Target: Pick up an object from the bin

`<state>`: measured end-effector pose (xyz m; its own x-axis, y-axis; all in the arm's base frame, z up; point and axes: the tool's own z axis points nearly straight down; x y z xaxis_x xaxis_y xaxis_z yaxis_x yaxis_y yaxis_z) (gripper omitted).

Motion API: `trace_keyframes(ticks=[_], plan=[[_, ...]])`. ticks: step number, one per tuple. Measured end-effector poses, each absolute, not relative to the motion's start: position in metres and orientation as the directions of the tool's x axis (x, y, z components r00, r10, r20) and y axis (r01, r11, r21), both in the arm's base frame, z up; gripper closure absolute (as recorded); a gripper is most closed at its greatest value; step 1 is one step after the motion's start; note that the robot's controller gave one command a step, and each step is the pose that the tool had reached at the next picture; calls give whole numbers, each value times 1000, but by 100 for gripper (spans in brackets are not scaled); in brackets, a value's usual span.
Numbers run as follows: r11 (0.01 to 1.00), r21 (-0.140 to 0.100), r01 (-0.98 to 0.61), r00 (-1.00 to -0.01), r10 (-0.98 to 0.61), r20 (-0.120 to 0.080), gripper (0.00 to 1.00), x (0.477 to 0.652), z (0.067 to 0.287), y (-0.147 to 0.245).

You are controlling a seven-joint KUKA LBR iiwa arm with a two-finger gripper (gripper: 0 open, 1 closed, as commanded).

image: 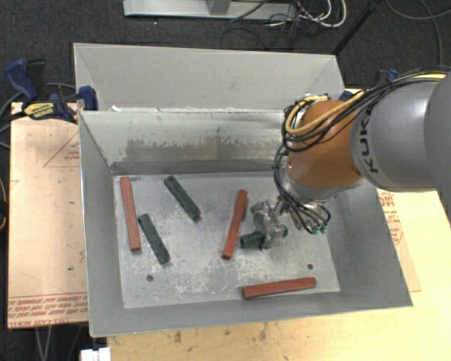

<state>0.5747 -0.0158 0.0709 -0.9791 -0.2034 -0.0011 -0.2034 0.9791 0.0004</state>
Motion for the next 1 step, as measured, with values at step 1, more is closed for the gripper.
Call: trace_keyframes(ticks=[1], plan=[[969, -4, -246, -969, -246, -12, 100, 587, 208, -45]])
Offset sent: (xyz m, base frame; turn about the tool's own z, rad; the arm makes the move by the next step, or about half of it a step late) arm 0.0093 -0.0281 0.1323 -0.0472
